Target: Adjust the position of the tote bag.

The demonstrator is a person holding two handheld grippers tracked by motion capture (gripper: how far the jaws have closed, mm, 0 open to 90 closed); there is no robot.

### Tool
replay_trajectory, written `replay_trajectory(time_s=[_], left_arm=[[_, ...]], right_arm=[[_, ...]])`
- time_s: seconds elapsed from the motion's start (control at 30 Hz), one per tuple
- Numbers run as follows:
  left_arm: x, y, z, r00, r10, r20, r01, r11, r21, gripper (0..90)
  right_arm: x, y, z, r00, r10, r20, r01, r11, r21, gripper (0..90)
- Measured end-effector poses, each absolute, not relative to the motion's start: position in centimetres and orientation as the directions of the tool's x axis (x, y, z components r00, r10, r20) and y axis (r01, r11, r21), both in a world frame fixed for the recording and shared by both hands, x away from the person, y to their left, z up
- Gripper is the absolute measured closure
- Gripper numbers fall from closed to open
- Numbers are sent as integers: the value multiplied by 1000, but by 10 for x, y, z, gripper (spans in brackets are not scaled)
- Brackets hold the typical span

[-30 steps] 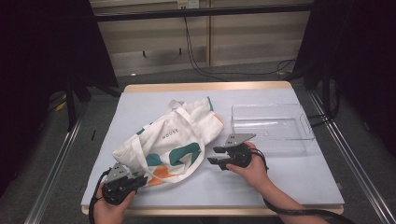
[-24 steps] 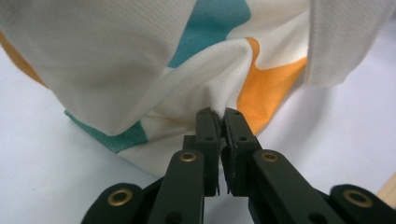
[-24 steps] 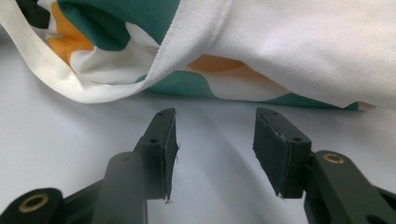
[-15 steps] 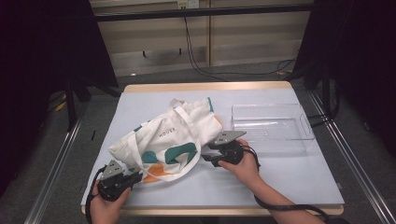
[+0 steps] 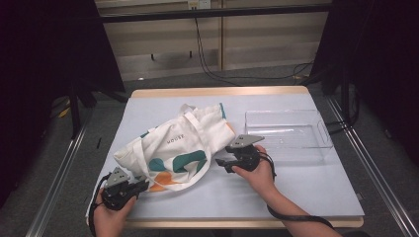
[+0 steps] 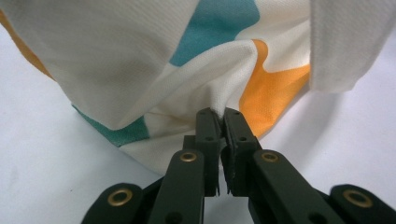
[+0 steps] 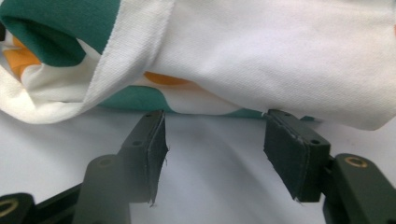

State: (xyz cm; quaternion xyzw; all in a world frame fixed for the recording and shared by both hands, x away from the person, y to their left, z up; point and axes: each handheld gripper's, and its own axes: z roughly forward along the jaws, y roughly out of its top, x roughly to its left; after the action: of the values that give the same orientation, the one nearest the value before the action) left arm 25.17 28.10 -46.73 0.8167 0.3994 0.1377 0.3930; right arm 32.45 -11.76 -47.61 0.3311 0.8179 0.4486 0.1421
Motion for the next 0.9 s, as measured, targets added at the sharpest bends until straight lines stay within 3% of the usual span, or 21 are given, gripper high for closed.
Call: replay_trajectory(time_s=[0.9], left_arm=[[256, 286, -466, 657, 751, -65, 528, -397, 750, 863]], right_arm=[[334, -107, -480, -701, 711, 55, 438, 368, 820, 383]])
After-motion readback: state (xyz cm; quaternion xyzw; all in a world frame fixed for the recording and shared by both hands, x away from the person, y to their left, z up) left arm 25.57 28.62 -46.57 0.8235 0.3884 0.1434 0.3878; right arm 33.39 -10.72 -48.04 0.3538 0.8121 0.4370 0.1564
